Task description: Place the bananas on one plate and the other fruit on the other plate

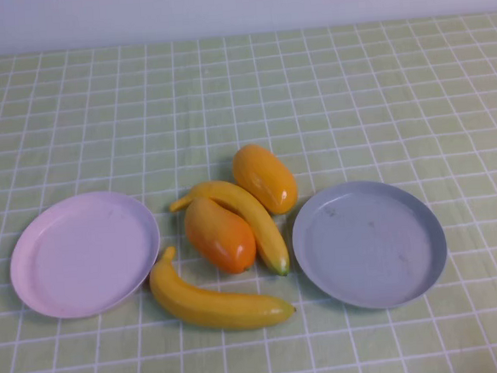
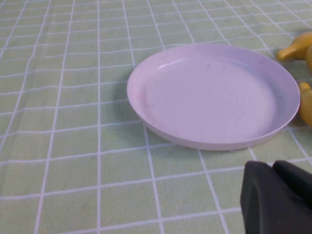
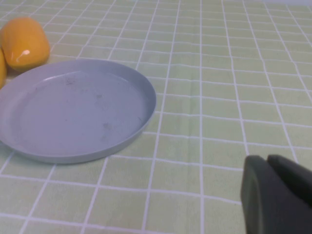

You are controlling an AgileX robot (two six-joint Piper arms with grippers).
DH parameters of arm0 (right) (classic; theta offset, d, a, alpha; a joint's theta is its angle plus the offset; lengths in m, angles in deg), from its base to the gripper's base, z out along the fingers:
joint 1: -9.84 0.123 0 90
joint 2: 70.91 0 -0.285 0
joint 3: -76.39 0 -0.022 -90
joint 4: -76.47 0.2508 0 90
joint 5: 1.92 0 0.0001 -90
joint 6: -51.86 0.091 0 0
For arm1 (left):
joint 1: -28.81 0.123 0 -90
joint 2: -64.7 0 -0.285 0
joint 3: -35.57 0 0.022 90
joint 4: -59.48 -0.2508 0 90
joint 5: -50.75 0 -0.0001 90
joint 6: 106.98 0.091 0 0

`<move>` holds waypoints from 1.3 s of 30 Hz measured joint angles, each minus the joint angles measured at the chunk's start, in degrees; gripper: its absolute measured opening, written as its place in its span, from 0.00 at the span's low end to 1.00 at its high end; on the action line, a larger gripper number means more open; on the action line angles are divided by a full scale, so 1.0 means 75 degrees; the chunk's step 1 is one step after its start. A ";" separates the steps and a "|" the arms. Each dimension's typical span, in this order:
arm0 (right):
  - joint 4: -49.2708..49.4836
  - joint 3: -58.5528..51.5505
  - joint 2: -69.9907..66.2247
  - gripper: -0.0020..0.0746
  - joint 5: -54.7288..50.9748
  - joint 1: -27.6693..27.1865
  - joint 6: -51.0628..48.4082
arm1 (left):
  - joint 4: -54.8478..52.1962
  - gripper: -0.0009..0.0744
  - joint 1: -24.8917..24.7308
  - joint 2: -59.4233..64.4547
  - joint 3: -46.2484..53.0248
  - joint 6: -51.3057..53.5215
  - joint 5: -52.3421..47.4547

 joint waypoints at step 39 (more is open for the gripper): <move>0.0000 0.0000 0.0000 0.01 0.0000 0.0000 0.0000 | 0.3815 0.02 0.0000 0.0000 0.0000 -0.0087 0.1547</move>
